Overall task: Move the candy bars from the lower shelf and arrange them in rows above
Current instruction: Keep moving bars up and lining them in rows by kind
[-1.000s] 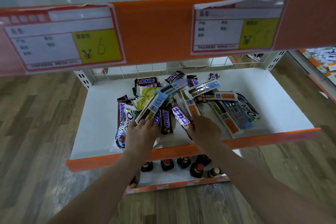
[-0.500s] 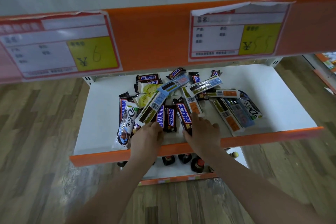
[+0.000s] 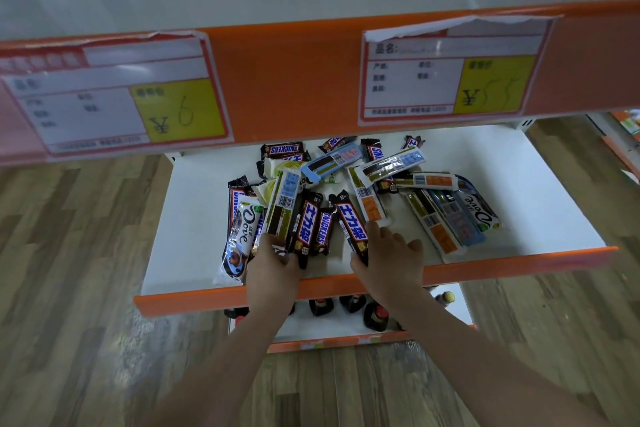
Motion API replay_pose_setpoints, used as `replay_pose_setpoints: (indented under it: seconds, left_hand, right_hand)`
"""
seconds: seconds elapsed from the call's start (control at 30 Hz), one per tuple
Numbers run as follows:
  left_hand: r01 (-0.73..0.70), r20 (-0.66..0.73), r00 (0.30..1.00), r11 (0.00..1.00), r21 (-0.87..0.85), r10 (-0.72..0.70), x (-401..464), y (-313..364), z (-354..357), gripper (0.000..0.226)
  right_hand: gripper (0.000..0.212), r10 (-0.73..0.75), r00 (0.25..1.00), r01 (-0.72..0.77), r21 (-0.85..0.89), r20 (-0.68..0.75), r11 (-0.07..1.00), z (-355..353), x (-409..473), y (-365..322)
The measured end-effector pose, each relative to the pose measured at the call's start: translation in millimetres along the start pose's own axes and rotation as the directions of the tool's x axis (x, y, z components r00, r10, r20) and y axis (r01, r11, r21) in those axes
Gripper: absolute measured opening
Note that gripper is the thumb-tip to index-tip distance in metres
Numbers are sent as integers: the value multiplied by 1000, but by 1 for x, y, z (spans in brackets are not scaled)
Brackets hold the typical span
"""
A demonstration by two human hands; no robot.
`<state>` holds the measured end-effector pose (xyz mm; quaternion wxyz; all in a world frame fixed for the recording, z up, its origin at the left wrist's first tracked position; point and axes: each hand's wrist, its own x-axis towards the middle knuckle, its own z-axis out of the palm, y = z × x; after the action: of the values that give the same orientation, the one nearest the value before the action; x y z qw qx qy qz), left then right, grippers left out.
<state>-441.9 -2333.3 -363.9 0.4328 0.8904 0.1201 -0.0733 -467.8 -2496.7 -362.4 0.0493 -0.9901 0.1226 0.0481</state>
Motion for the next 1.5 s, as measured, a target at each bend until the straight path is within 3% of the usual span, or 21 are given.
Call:
replay_pose_setpoints:
  seconds: [0.1,0.2,0.27,0.37,0.5,0.63,0.77,0.83,0.97,1.27,1.37,1.5]
  left_hand:
    - [-162,43,987,926,341,157,-1,6,-3,11]
    - [-368,233,929,755,543,286,-4,17,-2,20]
    - [-449,318,892,707,547,320,-7,22,1,22]
    - [-500,307,865,643,579,397,-5,24,7,29]
    - [-605,443,787,397,690,430,10,31,10,66]
    - [-627,497,765,297,720,410,16,39,8,65]
    - [-655,547,736,216,724,399,23,40,5,63]
    - [-677,560,714,211,705,419,28,38,6,57]
    - [-714,581,691,279,642,431,26,40,14,56]
    - [-762,569,633,292,578,525,40,30,9,42]
    - [-798,573,581,265,542,578,41,26,7,41]
    - [-783,539,602,303,544,589,40,27,0,42]
  right_hand:
    - [53,-13,1000,13,-1,19,1000,-1,3,2]
    - [52,-3,1000,4,-10,21,1000,0,4,4]
    - [45,16,1000,-16,-9,-20,1000,-1,4,5]
    - [43,46,999,-46,-16,-29,999,-5,5,11]
    - [51,52,999,-52,-43,-3,998,-7,8,15]
    - [53,60,998,-57,-80,35,995,-11,11,13]
    - [51,93,991,-102,-99,-94,990,-9,14,15]
    - [49,126,977,-141,-77,-170,987,-2,13,19]
    - [47,92,990,-104,-115,-107,988,-2,12,21]
    - [49,45,999,-47,-88,-24,995,-5,17,29]
    - [46,26,999,-29,-111,-34,993,-6,18,29]
    - [47,15,997,-21,-93,-73,995,-14,15,28]
